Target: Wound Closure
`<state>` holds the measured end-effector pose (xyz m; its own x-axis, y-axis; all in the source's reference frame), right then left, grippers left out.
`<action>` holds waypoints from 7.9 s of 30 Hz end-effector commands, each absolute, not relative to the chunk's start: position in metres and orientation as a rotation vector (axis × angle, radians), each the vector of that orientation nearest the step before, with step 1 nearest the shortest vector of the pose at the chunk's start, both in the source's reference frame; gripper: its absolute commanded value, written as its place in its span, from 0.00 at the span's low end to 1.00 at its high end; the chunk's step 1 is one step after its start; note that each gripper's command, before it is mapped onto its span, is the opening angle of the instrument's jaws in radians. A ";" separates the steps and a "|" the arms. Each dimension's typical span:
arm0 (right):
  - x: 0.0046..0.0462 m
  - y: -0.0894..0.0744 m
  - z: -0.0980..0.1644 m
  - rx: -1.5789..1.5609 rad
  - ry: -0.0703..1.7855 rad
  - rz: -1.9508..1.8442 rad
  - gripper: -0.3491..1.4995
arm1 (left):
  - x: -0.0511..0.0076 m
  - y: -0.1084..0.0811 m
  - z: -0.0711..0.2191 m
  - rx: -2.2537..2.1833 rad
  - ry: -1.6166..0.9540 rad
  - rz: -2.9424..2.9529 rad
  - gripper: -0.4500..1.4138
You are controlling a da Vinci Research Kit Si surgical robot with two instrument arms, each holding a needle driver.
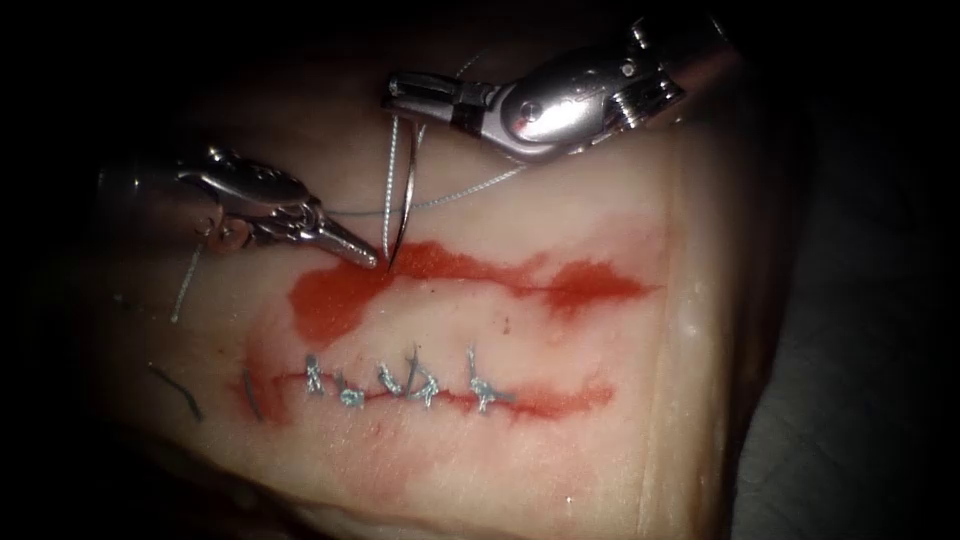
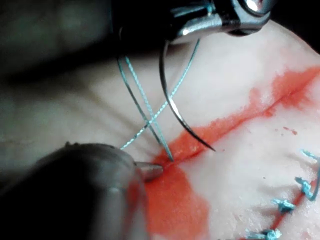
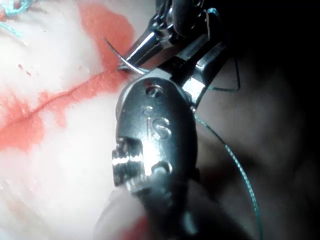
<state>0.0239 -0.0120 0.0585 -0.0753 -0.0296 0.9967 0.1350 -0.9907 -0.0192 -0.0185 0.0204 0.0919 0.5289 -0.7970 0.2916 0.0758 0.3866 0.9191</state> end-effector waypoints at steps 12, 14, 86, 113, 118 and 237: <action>0.0257 -0.012 0.059 -2.069 -0.184 -2.323 0.00 | -0.0186 0.019 0.094 0.944 -0.751 -0.441 0.00; 0.0257 -0.012 0.059 -2.073 -0.196 -2.329 0.00 | -0.0189 0.019 0.095 0.938 -0.739 -0.436 0.00; 0.0285 -0.013 0.059 -2.085 -0.400 -2.542 0.00 | -0.0219 0.022 0.094 1.513 -0.716 -0.096 0.00; 0.0286 -0.013 0.058 -2.023 -0.500 -2.453 0.00 | -0.0218 0.022 0.094 1.516 -0.694 -0.114 0.00; 0.0288 -0.013 0.058 -2.033 -0.489 -2.463 0.00 | -0.0218 0.022 0.094 1.516 -0.694 -0.113 0.00; 0.0294 -0.013 0.058 -1.938 -0.527 -2.640 0.00 | -0.0217 0.022 0.093 1.526 -0.677 -0.113 0.00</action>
<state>0.0283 -0.0137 0.0580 -0.3090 0.3177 0.8964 0.0419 -0.9371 0.3465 -0.0212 0.0216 0.0929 0.8149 -0.4741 0.3334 -0.3391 0.0765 0.9376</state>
